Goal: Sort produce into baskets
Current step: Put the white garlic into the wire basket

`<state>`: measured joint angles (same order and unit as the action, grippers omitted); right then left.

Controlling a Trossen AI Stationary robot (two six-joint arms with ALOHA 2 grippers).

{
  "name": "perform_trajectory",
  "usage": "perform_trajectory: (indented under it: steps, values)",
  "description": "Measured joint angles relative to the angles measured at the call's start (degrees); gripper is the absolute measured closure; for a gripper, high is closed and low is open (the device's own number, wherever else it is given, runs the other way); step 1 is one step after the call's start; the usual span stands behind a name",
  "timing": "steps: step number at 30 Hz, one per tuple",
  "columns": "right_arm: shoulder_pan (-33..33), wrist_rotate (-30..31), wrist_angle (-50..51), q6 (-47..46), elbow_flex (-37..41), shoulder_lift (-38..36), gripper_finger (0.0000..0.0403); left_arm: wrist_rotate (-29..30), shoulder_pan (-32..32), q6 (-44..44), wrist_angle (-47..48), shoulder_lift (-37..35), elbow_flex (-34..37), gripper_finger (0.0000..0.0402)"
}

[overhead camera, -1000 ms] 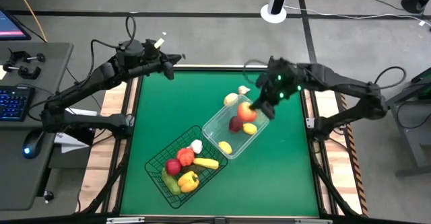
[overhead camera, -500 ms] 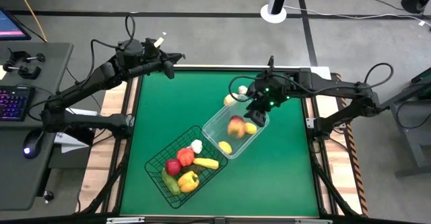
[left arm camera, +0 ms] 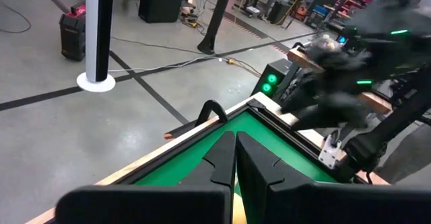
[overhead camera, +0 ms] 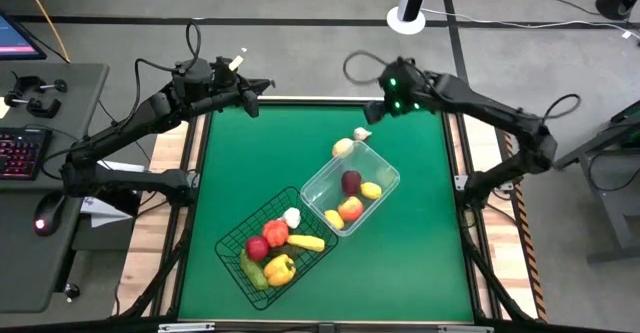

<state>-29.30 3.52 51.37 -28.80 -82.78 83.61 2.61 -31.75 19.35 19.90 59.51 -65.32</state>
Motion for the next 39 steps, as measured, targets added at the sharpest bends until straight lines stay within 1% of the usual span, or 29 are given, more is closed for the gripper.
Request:
perform_trajectory:
  steps: [2, 5, 7, 9, 13, 16, 18, 20, 24, 27, 34, 39]
  values:
    - [-5.09, -5.11, -4.39, -3.52, 4.00, 2.23, 0.0102, -0.20, 0.00, 0.00, 0.02, 0.00, 0.00, 0.0401]
    - [-10.43, -14.97, -13.47, -12.09, 11.89, 5.61, 0.0102, -1.05, 0.01, 0.00, 0.05, 0.00, 0.00, 0.0401]
    - [-11.92, -18.86, -19.26, -18.22, 17.14, 6.97, 0.0102, -1.61, 0.00, 0.00, 0.37, 0.00, 0.00, 0.0401]
    - [-12.33, -20.53, -24.92, -24.27, 21.80, 7.82, 0.0102, -2.13, 0.00, 0.00, 0.81, 0.00, 0.00, 0.0402]
    - [-12.12, -19.85, -35.79, -34.39, 27.72, 8.03, 0.0102, -2.11, 0.00, -0.02, 2.40, 0.00, 0.00, 0.0401]
    - [-11.21, -15.37, -40.31, -41.01, 30.20, 7.99, 0.0102, -1.31, 0.01, -0.31, 2.69, 0.00, 0.00, 0.0402]
    - [-10.49, -13.47, -42.95, -44.18, 31.15, 8.01, 0.0102, -0.55, 0.00, -1.85, 2.73, 0.00, 0.00, 0.0401]
    - [-9.84, -12.60, -43.27, -45.56, 31.23, 8.65, 0.0102, -0.40, 0.00, -3.50, 2.74, 0.00, 0.00, 0.0401]
    - [-8.64, -12.97, -43.11, -48.73, 31.36, 10.79, 0.0102, -0.42, 0.00, -6.35, 3.00, 0.00, 0.00, 0.0402]
    - [-8.16, -11.78, -43.48, -50.59, 31.32, 11.77, 0.0102, -0.44, 0.02, -8.06, 4.10, 0.00, 0.00, 0.0401]
    - [-7.39, -11.68, -43.96, -54.22, 31.34, 14.35, 0.0102, -0.43, 0.02, -10.73, 9.79, 0.00, 0.00, 0.0401]
    - [-6.56, -11.82, -46.95, -56.95, 31.33, 16.06, 0.0102, -0.44, 0.00, -13.06, 14.01, 0.00, 0.00, 0.0401]
